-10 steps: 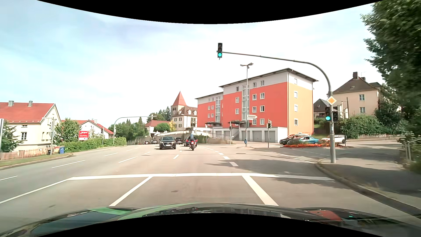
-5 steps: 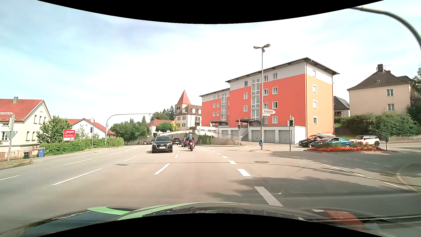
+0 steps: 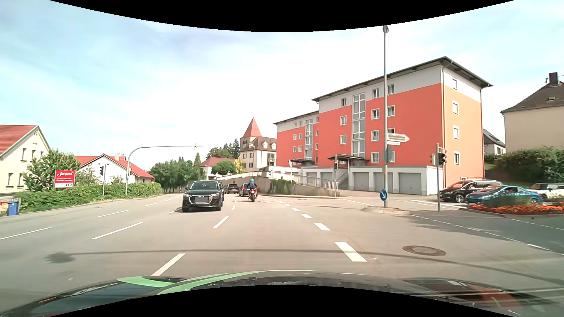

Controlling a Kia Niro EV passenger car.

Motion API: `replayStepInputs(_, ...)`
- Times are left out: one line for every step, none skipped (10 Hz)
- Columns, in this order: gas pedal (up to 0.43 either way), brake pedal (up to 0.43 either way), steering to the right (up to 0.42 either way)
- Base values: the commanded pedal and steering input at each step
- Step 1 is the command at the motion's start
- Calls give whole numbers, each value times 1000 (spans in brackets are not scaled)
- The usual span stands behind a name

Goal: Follow the waypoints while adhering to traffic rules and regulations

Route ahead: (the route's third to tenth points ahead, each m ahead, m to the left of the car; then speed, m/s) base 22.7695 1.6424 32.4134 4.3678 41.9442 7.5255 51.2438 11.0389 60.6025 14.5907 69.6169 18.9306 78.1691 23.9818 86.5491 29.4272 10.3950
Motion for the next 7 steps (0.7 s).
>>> replayStepInputs(87,0,-36)
replayStepInputs(87,0,-37)
replayStepInputs(87,0,-36)
replayStepInputs(87,0,-36)
replayStepInputs(87,0,-36)
replayStepInputs(87,0,-36)
replayStepInputs(87,0,-36)
